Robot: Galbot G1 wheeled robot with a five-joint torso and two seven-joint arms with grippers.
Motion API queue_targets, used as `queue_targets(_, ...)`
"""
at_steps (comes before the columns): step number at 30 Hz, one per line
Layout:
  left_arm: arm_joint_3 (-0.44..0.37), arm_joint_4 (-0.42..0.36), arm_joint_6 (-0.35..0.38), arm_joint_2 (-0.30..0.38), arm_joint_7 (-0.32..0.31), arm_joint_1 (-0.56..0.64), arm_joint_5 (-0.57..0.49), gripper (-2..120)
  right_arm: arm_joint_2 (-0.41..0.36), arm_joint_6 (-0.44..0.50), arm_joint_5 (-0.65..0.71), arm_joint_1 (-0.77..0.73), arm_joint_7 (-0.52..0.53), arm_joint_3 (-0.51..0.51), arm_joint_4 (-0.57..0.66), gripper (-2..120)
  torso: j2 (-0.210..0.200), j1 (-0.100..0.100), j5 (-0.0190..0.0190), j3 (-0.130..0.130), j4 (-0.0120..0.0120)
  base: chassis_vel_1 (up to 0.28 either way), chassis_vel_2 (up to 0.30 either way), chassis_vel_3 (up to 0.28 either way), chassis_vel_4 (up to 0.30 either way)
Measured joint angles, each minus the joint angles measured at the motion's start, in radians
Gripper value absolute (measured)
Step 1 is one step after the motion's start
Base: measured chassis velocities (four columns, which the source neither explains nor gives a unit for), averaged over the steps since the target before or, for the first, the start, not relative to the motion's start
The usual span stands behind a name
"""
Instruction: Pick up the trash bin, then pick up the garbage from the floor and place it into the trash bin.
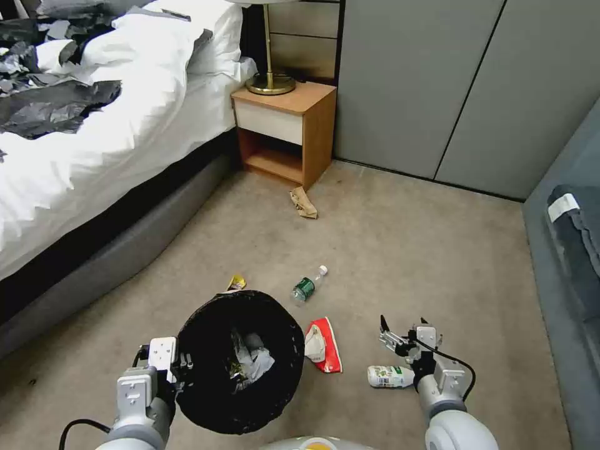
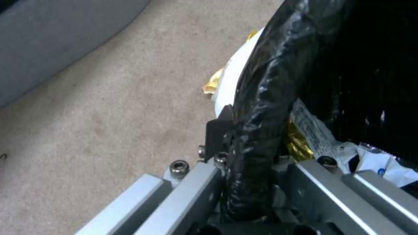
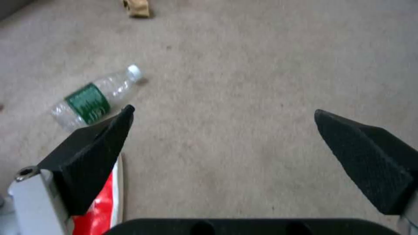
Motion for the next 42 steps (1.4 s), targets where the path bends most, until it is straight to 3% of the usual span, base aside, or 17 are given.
queue_targets(4,-0.003,0.002,0.0,0.002,0.0,-0.001,-0.001,0,-0.034,-0.002,-0.043,-0.014,-0.08,0.023,-0.012,100,0.0,0.0,0.0001,0.0,-0.0001,0.0,0.0,0.0,0.0)
queue_targets(7,-0.003,0.003,0.0,0.003,0.0,-0.004,-0.001,0,-0.104,0.052,-0.177,-0.032,-0.246,0.061,-0.042,100,0.0,0.0,0.0003,0.0,-0.0002,0.0,0.0,0.0,0.0)
queue_targets(10,-0.003,0.004,0.0,0.003,0.0,-0.005,-0.001,0,-0.15,0.085,-0.243,-0.034,-0.326,0.082,-0.065,100,0.0,0.0,0.0,0.0,-0.0001,0.0,0.0,0.0,0.0)
queue_targets(11,-0.003,0.004,0.0,0.004,0.0,-0.004,-0.002,0,-0.201,0.119,-0.3,-0.029,-0.392,0.097,-0.095,100,0.0,0.0,0.0002,0.0,-0.0001,0.0,0.0,0.0,0.0)
queue_targets(16,-0.003,0.004,0.0,0.003,0.0,-0.003,-0.002,0,-0.265,0.182,-0.399,-0.013,-0.469,0.112,-0.148,100,0.0,0.0,0.0002,0.0,0.0,0.0,0.0,0.0,0.0)
queue_targets(19,-0.003,0.003,0.0,0.003,0.0,0.001,0.0,0,-0.307,0.271,-0.547,0.005,-0.529,0.122,-0.204,100,0.0,0.0,0.0002,0.0,-0.0001,0.0,0.0,0.0,0.0)
queue_targets(22,-0.004,0.0,0.0,0.001,0.0,0.004,0.003,0,-0.316,0.335,-0.63,0.023,-0.57,0.131,-0.239,100,0.0,0.0,0.0001,0.0,0.0,0.0,0.0,0.0,0.0)
queue_targets(33,-0.001,-0.006,0.0,-0.007,0.0,0.01,0.015,0,-0.302,0.481,-0.738,0.111,-0.681,0.104,-0.372,100,0.0,0.0,0.0,0.0,0.0,0.0,0.0,0.0,0.0)
queue_targets(42,-0.001,-0.008,-0.001,-0.009,-0.001,0.013,0.018,0,-0.287,0.485,-0.759,0.113,-0.686,0.073,-0.367,100,0.0,0.0,-0.0001,0.0,-0.0001,0.0,0.0,0.0,0.0)
